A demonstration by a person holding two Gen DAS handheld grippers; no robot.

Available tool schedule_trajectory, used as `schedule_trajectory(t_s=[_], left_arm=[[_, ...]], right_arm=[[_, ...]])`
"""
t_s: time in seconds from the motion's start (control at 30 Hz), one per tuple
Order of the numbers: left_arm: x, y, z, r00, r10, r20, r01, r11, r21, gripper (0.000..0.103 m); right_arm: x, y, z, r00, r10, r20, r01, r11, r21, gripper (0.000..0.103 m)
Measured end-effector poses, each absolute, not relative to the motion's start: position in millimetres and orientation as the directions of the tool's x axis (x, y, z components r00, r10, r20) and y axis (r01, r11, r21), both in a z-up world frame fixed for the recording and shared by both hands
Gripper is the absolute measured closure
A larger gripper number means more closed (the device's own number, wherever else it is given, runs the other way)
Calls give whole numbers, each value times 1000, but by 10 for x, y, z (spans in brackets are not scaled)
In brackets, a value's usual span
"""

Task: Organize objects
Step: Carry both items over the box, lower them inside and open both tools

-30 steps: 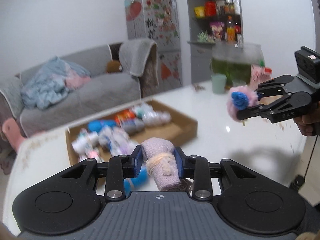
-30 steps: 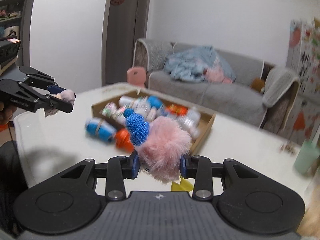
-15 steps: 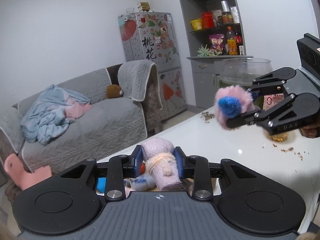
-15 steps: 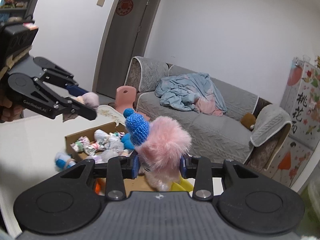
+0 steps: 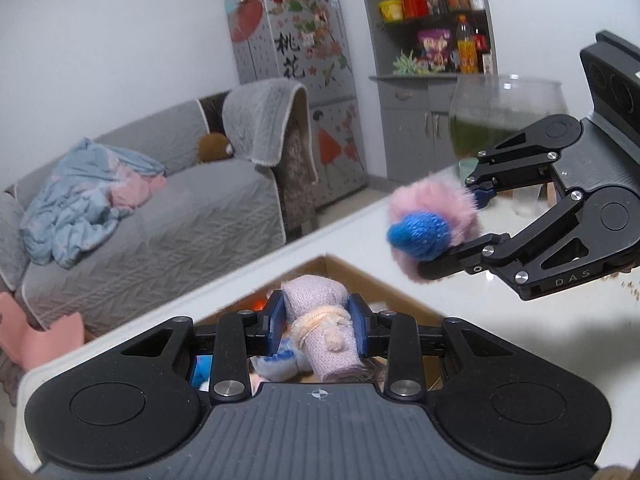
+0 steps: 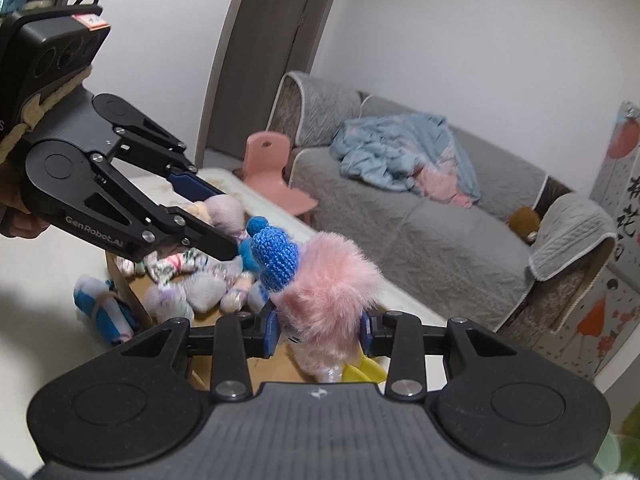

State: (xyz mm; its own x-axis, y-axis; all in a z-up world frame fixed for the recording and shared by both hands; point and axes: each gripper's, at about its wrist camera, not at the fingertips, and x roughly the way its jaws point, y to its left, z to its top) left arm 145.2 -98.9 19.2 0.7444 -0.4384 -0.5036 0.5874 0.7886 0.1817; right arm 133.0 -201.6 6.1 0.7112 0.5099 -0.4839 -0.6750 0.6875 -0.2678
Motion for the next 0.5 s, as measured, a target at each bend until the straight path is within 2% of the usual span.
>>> schedule_trajectory(t_s=[0.5], left_arm=[[2098,-1061,-660,591,-383,-710,642,757,126,63]], right_arm=[[1727,-1773,-531,557,494,-668,-768,614,-186,69]])
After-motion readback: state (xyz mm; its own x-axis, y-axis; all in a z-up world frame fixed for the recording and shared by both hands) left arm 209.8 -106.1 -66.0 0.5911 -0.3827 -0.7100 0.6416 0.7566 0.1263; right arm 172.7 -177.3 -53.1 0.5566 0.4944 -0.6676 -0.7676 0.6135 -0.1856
